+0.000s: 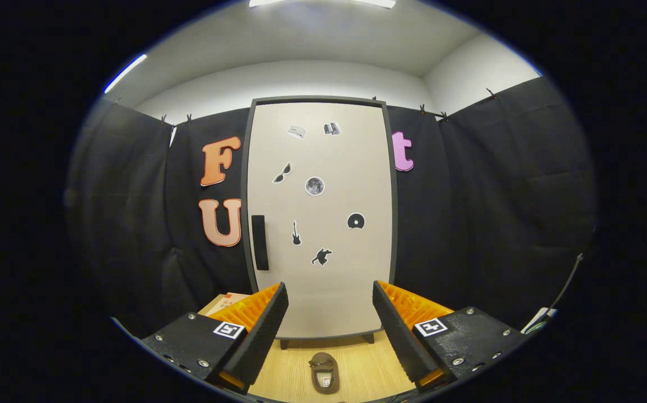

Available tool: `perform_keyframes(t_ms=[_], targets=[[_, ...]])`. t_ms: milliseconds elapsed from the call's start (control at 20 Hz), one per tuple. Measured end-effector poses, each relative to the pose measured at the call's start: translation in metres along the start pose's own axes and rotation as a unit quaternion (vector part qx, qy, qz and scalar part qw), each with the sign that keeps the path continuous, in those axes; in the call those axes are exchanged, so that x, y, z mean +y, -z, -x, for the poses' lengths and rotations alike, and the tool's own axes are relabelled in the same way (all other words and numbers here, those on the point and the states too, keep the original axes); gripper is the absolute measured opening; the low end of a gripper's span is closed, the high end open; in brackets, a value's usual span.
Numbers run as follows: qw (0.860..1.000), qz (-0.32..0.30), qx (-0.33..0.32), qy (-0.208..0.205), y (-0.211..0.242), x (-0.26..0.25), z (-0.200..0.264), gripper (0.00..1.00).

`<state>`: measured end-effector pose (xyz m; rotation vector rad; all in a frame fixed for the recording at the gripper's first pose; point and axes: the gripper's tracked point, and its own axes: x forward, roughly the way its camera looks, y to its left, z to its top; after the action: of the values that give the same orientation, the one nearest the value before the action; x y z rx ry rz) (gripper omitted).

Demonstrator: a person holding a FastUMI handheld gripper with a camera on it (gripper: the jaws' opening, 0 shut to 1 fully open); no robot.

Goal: Open the shoe cabinet door, grab the shoes and put them into the shoe cabinet, then close the shoe cabinet door.

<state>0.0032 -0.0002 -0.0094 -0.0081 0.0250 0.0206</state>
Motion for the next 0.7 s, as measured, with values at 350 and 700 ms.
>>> perform_keyframes(t_ms=[350, 700], targets=[[1.0, 0.0, 0.001, -0.007, 0.002, 0.003, -0.005, 0.95], [1.0, -0.005, 0.004, -0.026, 0.003, 0.029, -0.028, 0.95]])
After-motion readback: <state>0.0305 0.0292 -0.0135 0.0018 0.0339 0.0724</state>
